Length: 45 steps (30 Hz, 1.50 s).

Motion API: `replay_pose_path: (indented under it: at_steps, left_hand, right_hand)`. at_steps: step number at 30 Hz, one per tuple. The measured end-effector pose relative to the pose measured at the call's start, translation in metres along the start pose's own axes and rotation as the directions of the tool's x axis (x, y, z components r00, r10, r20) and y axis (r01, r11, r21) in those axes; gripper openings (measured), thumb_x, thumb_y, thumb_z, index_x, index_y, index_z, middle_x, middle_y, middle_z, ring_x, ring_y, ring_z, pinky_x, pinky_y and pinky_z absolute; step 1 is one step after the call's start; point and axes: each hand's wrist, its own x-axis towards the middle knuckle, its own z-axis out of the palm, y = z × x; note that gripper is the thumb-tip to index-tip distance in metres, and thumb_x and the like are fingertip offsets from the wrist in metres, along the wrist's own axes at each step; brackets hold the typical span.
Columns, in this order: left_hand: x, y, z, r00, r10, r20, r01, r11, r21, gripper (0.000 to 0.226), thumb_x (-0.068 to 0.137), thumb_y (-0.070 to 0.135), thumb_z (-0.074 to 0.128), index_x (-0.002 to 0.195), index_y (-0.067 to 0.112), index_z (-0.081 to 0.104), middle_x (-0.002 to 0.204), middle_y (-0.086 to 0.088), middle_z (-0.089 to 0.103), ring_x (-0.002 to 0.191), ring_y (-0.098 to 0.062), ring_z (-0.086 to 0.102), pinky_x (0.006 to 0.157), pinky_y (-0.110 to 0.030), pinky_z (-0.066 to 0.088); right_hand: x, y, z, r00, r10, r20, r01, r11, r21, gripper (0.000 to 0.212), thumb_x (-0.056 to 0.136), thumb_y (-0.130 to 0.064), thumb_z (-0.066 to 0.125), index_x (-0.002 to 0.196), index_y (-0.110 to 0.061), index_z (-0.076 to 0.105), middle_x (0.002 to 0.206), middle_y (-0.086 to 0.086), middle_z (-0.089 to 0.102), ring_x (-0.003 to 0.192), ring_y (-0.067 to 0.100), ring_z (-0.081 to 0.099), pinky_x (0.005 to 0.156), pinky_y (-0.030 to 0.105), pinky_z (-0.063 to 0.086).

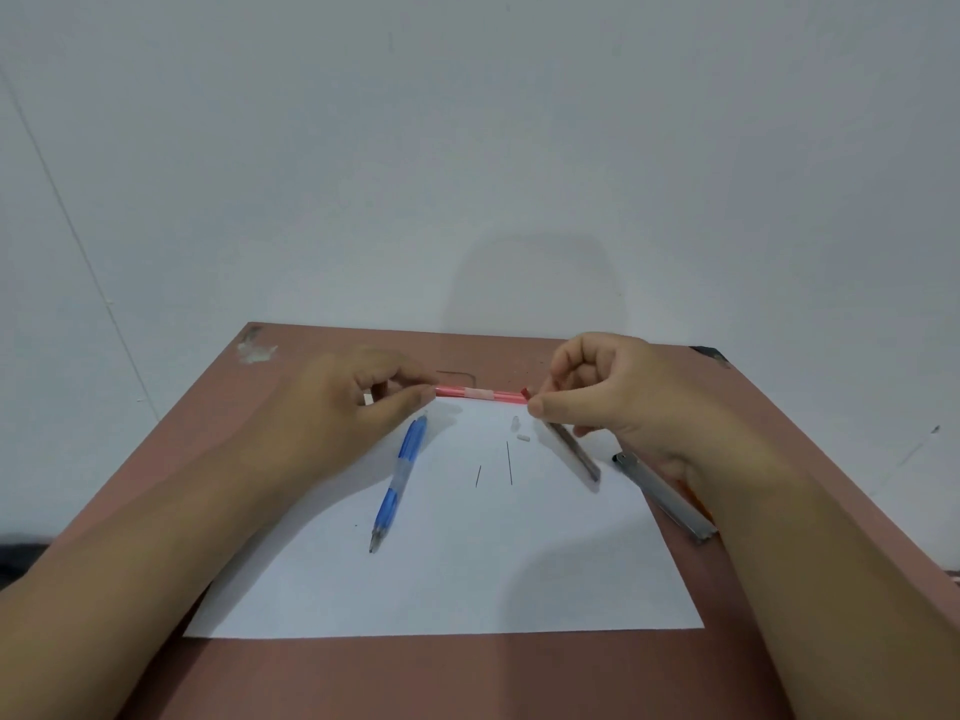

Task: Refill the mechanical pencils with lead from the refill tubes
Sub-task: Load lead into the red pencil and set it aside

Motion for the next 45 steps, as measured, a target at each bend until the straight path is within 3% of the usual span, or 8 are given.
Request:
replay_pose_path:
  at_steps: [6, 10, 13, 17, 22, 28, 36, 45]
  left_hand:
    - [-0.002, 0.015, 0.003, 0.979, 0.201, -0.043, -0.204, 0.976, -0.077, 0.025, 0.089, 0.043, 0.072, 0.113, 0.041, 0.072, 0.087, 0.023, 0.069, 0.071, -0.012, 0.06, 0.062, -0.013, 0.043]
    - [-0.004, 0.02, 0.007, 0.989, 0.136, 0.053, -0.12, 0.964, -0.239, 0.03, 0.085, 0.048, 0.068, 0.114, 0.041, 0.074, 0.097, 0.021, 0.075, 0.083, -0.015, 0.068, 0.074, -0.033, 0.057]
    - [-0.004, 0.022, 0.006, 0.989, 0.09, 0.113, -0.045, 0.935, -0.352, 0.027, 0.085, 0.042, 0.071, 0.111, 0.036, 0.076, 0.11, 0.013, 0.076, 0.105, -0.018, 0.071, 0.09, -0.048, 0.057]
    - [-0.003, 0.028, 0.005, 0.992, -0.022, 0.127, 0.075, 0.902, -0.426, 0.019, 0.085, 0.031, 0.074, 0.098, 0.045, 0.078, 0.098, 0.01, 0.078, 0.087, -0.013, 0.071, 0.081, -0.037, 0.058]
    - [0.0, 0.029, 0.005, 0.99, -0.14, 0.009, 0.13, 0.887, -0.443, 0.043, 0.093, 0.011, 0.067, 0.087, 0.052, 0.076, 0.088, 0.006, 0.077, 0.065, -0.009, 0.063, 0.07, -0.026, 0.055]
    - [0.001, 0.03, 0.006, 0.989, -0.148, -0.013, 0.127, 0.888, -0.441, 0.052, 0.095, 0.005, 0.063, 0.083, 0.054, 0.075, 0.086, 0.01, 0.076, 0.063, -0.006, 0.062, 0.067, -0.019, 0.054]
    - [-0.001, 0.032, 0.004, 0.993, -0.097, -0.067, 0.054, 0.879, -0.473, 0.032, 0.091, 0.022, 0.061, 0.092, 0.05, 0.076, 0.087, 0.009, 0.076, 0.069, -0.011, 0.066, 0.07, -0.023, 0.056]
    - [-0.001, 0.034, 0.004, 0.99, -0.126, -0.069, 0.079, 0.877, -0.474, 0.035, 0.102, -0.001, 0.049, 0.088, 0.023, 0.071, 0.07, 0.007, 0.067, 0.059, -0.008, 0.059, 0.06, -0.019, 0.051]
  right_hand:
    - [-0.008, -0.008, 0.025, 0.986, -0.156, 0.059, 0.155, 0.988, 0.024, 0.029, 0.075, -0.007, 0.088, 0.079, -0.024, 0.065, 0.088, 0.006, 0.077, 0.077, 0.024, 0.073, 0.084, 0.046, 0.059]
    - [-0.011, -0.009, 0.036, 0.975, -0.208, 0.082, 0.206, 0.978, 0.028, 0.029, 0.075, -0.006, 0.088, 0.082, -0.018, 0.063, 0.084, 0.009, 0.074, 0.066, 0.015, 0.064, 0.067, 0.039, 0.052]
    - [-0.013, -0.01, 0.04, 0.972, -0.232, 0.042, 0.231, 0.972, 0.042, 0.03, 0.074, -0.009, 0.088, 0.075, -0.025, 0.063, 0.087, 0.02, 0.071, 0.066, 0.025, 0.06, 0.064, 0.049, 0.052]
    - [-0.014, -0.009, 0.042, 0.968, -0.251, 0.009, 0.251, 0.967, 0.038, 0.03, 0.073, -0.015, 0.088, 0.074, -0.031, 0.062, 0.09, 0.017, 0.07, 0.072, 0.035, 0.065, 0.067, 0.062, 0.054]
    - [-0.012, -0.006, 0.042, 0.969, -0.247, -0.001, 0.245, 0.961, -0.131, 0.035, 0.078, -0.016, 0.085, 0.096, -0.037, 0.064, 0.086, -0.012, 0.069, 0.068, 0.01, 0.066, 0.069, 0.031, 0.058]
    - [-0.015, -0.008, 0.047, 0.951, -0.309, 0.025, 0.303, 0.912, -0.275, 0.034, 0.088, -0.018, 0.076, 0.113, -0.041, 0.073, 0.092, -0.019, 0.074, 0.082, 0.007, 0.071, 0.077, 0.032, 0.059]
    - [-0.016, -0.008, 0.045, 0.959, -0.276, 0.067, 0.28, 0.958, -0.064, 0.034, 0.092, -0.013, 0.073, 0.118, -0.036, 0.074, 0.098, -0.011, 0.078, 0.094, 0.012, 0.075, 0.088, 0.044, 0.061]
    - [-0.015, -0.005, 0.051, 0.966, -0.205, 0.158, 0.195, 0.978, 0.074, 0.035, 0.095, -0.005, 0.066, 0.106, -0.037, 0.07, 0.097, -0.006, 0.078, 0.092, 0.015, 0.076, 0.082, 0.035, 0.061]
